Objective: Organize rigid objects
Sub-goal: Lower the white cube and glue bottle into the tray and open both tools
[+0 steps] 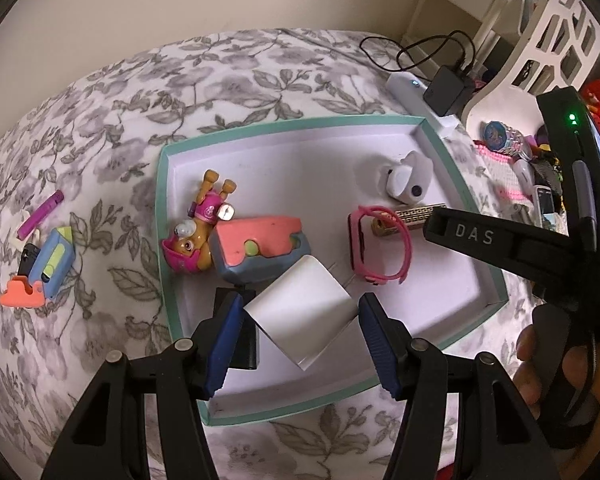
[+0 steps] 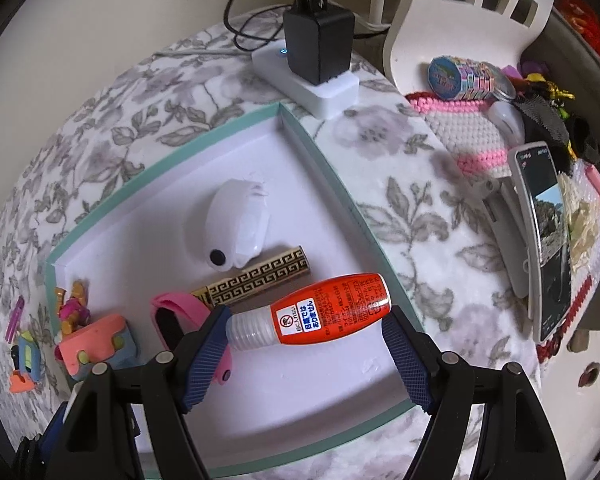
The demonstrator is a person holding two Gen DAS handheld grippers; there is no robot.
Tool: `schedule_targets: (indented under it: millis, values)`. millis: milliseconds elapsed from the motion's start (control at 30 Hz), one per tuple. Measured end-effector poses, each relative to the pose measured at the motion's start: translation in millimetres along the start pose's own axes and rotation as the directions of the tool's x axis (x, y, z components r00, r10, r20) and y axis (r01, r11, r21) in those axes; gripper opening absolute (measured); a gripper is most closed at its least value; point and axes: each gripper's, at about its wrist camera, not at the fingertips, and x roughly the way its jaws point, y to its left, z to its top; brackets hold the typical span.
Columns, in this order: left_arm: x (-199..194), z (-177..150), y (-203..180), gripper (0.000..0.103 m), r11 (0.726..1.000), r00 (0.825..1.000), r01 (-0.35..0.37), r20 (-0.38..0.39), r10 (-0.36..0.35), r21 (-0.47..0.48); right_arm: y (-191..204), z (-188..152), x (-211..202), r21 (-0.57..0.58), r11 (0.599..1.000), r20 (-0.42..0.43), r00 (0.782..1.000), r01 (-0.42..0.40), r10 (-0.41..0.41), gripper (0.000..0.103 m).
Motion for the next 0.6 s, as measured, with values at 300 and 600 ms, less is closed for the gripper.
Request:
schedule_targets:
  millis: [300,600]
  values:
    - [12.0,-1.3,4.0,0.061,1.000,0.999,-0.007,-0.034,0.006,-0.016,-0.1,-6.5,21.0,-0.002,1.000,-0.076,0.997,0.013,-0.013,0.080]
    - [10.7,0.5,6.0,0.064,1.000,1.000,-0.009,-0.026,0.009,-0.024,4.0,-14.6,28.9,-0.003,1.000,-0.100,0.995,0.024,-0.024,0.080]
